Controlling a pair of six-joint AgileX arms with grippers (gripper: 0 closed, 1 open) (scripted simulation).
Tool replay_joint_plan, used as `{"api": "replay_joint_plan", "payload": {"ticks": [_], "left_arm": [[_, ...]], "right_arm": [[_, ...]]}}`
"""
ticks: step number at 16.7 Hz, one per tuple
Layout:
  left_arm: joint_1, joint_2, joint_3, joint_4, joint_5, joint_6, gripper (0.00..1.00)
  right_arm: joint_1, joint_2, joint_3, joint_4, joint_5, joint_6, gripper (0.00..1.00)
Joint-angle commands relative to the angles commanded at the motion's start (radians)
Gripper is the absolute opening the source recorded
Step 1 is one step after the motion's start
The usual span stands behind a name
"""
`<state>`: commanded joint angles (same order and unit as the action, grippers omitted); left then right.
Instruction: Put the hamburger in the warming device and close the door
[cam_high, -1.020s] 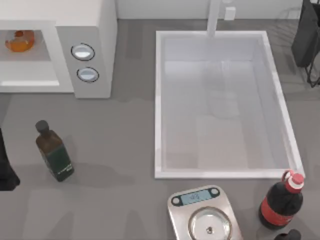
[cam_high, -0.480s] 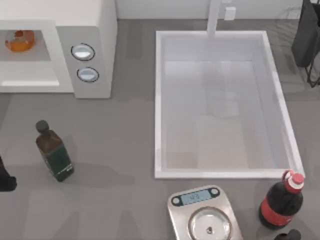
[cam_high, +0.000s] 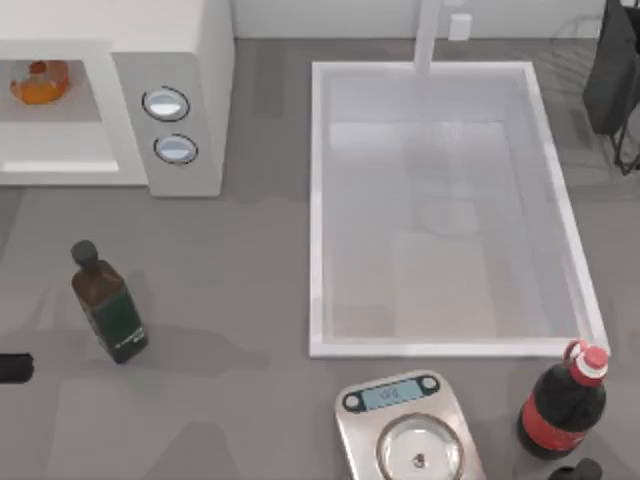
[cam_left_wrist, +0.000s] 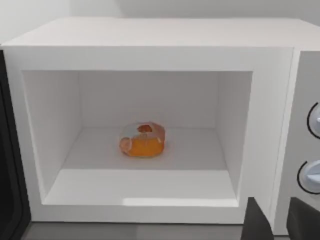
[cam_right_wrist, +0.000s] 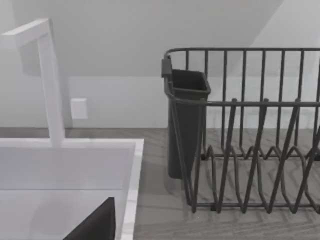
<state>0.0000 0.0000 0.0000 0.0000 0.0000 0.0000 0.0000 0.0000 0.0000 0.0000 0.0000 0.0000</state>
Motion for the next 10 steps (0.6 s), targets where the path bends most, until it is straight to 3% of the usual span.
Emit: {"api": "replay_joint_plan", "payload": {"ticks": [10], "left_arm": [[0.000, 0.001, 0.001, 0.000, 0.000, 0.000, 0.00]], "right_arm": [[0.000, 0.000, 0.000, 0.000, 0.000, 0.000, 1.00]]}}
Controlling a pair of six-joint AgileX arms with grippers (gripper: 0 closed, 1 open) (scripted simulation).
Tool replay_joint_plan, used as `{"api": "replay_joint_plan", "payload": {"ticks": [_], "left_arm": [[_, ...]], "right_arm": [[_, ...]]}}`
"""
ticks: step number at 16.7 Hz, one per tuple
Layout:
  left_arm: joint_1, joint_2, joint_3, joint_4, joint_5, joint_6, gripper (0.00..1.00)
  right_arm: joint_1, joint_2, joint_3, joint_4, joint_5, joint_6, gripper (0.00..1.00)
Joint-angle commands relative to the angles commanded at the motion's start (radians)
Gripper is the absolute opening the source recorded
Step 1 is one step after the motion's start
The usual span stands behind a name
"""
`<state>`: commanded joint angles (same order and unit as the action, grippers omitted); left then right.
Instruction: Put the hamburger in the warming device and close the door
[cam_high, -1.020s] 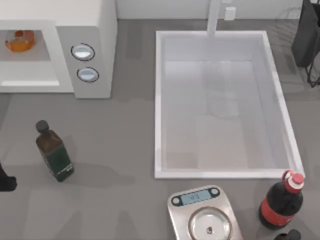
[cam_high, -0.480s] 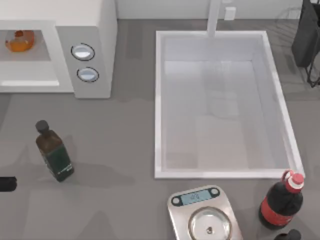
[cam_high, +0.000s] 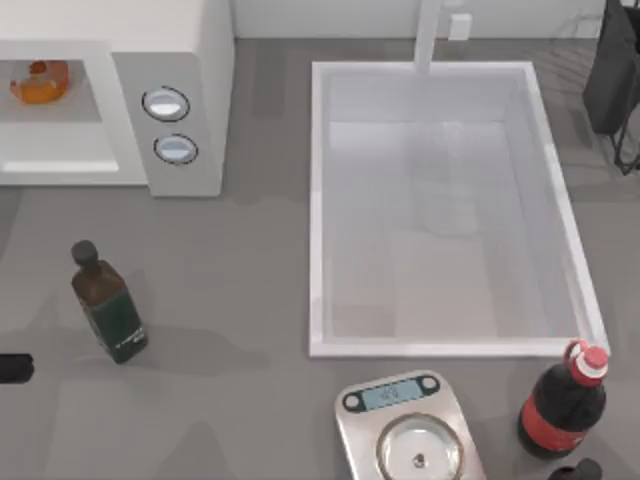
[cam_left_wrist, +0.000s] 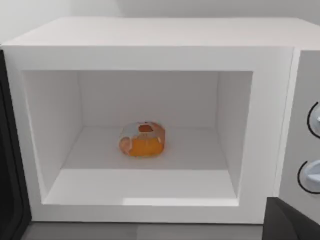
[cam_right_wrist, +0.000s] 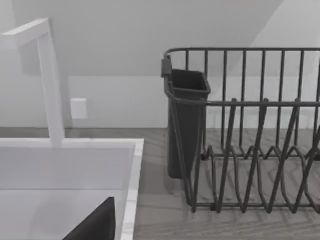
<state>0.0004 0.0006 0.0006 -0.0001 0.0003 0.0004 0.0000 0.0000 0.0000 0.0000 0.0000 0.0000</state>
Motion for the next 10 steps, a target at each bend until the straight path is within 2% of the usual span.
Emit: {"api": "replay_joint_plan", "payload": {"ticks": [4, 10], "left_arm": [[0.103, 0.103, 0.105, -0.046, 0.065, 0.096, 0.00], [0.440, 0.563, 0.510, -0.221, 0.308, 0.391, 0.00]], "right_arm": [[0.000, 0.000, 0.000, 0.000, 0.000, 0.000, 1.00], [0.000, 0.000, 0.000, 0.000, 0.000, 0.000, 1.00]]}}
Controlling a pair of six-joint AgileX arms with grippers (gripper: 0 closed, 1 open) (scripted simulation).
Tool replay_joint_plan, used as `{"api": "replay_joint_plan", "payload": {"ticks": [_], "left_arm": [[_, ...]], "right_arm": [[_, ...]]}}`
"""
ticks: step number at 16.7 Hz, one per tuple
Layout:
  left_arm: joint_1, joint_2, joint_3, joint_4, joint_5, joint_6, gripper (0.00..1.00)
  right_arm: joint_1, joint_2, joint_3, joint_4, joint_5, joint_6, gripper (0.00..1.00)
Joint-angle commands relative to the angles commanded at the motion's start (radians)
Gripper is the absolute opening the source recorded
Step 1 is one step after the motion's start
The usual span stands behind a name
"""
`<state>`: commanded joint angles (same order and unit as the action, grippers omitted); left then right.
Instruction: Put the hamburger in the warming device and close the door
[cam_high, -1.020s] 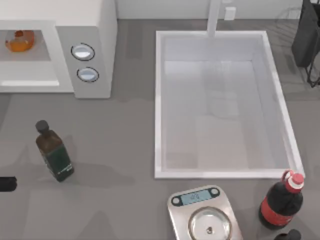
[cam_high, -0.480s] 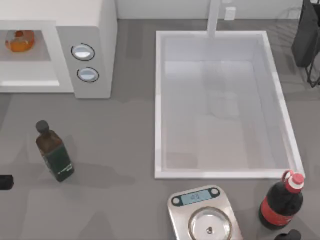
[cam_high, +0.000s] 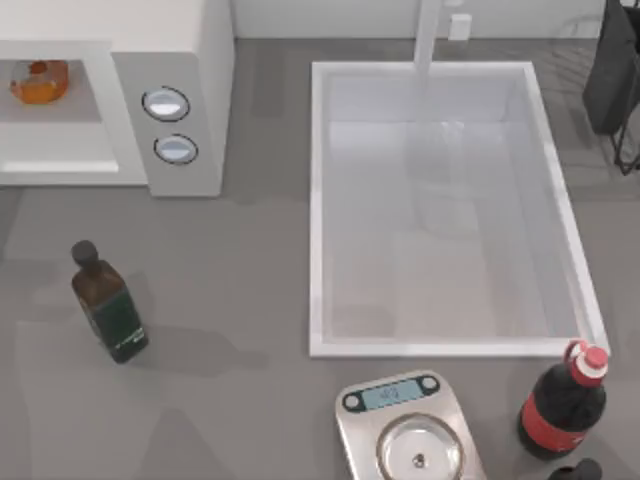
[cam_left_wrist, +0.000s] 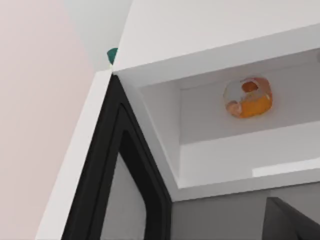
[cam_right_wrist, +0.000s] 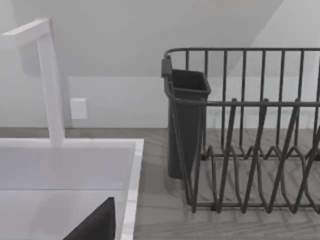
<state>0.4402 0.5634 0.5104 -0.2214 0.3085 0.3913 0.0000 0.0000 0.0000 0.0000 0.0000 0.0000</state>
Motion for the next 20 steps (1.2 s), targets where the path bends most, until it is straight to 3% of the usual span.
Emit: {"api": "replay_joint_plan", "payload": {"ticks": [5, 10, 14, 20], "left_arm": [[0.293, 0.534, 0.399, -0.200, 0.199, 0.254, 0.00], [0.500, 0.979, 0.711, -0.395, 0.317, 0.436, 0.00], [0.592, 1.162, 0.856, -0.510, 0.356, 0.516, 0.00], [0.612, 1.201, 0.888, -0.545, 0.365, 0.535, 0.00]], "right_arm": [[0.000, 0.000, 0.000, 0.000, 0.000, 0.000, 1.00], [0.000, 0.000, 0.000, 0.000, 0.000, 0.000, 1.00], [0.000, 0.000, 0.000, 0.000, 0.000, 0.000, 1.00], [0.000, 0.000, 0.000, 0.000, 0.000, 0.000, 1.00]]}}
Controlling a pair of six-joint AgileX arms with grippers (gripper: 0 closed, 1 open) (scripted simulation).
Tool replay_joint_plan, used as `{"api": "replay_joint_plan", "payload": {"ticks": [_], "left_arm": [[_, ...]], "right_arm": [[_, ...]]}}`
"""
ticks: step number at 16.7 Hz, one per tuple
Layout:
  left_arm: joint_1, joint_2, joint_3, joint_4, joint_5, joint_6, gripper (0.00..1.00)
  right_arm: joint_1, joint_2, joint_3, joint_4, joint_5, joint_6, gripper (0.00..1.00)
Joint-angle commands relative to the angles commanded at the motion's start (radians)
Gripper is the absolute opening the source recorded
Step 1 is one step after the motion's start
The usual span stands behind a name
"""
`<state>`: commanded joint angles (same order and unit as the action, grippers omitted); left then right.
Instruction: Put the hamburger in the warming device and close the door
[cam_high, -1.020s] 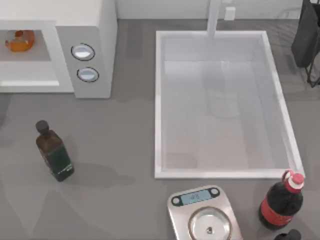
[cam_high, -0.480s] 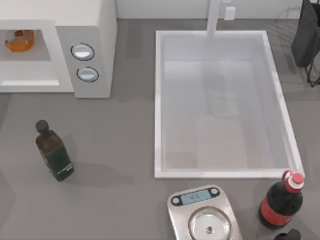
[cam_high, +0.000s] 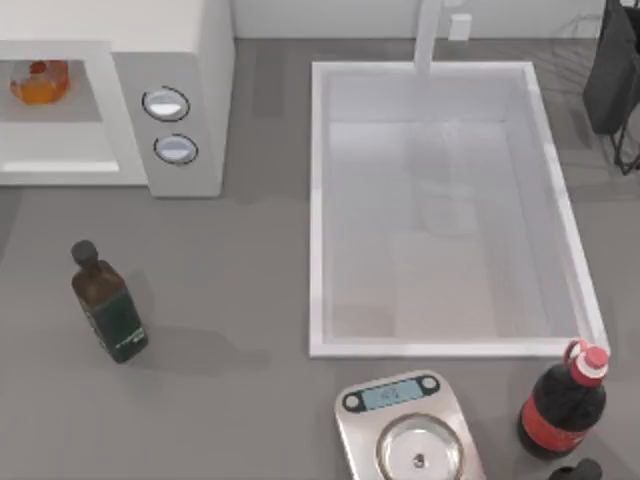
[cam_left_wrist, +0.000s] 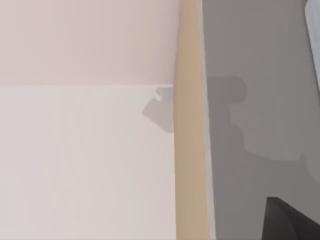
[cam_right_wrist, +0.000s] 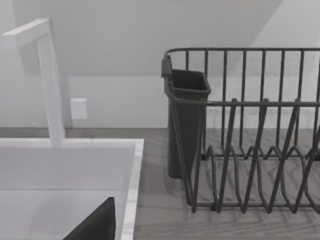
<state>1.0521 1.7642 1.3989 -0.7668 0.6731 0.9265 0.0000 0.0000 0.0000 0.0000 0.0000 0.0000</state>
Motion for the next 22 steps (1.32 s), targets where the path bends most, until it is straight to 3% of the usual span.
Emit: {"api": "replay_joint_plan", "payload": {"ticks": [4, 13, 22], "left_arm": [[-0.004, 0.009, -0.030, 0.041, -0.002, 0.000, 0.00], [0.003, 0.114, -0.255, 0.369, 0.002, 0.005, 0.00], [-0.037, 0.051, -0.338, 0.416, -0.012, -0.033, 0.00]], "right_arm": [[0.000, 0.000, 0.000, 0.000, 0.000, 0.000, 1.00], [0.000, 0.000, 0.000, 0.000, 0.000, 0.000, 1.00], [0.000, 0.000, 0.000, 0.000, 0.000, 0.000, 1.00]]}}
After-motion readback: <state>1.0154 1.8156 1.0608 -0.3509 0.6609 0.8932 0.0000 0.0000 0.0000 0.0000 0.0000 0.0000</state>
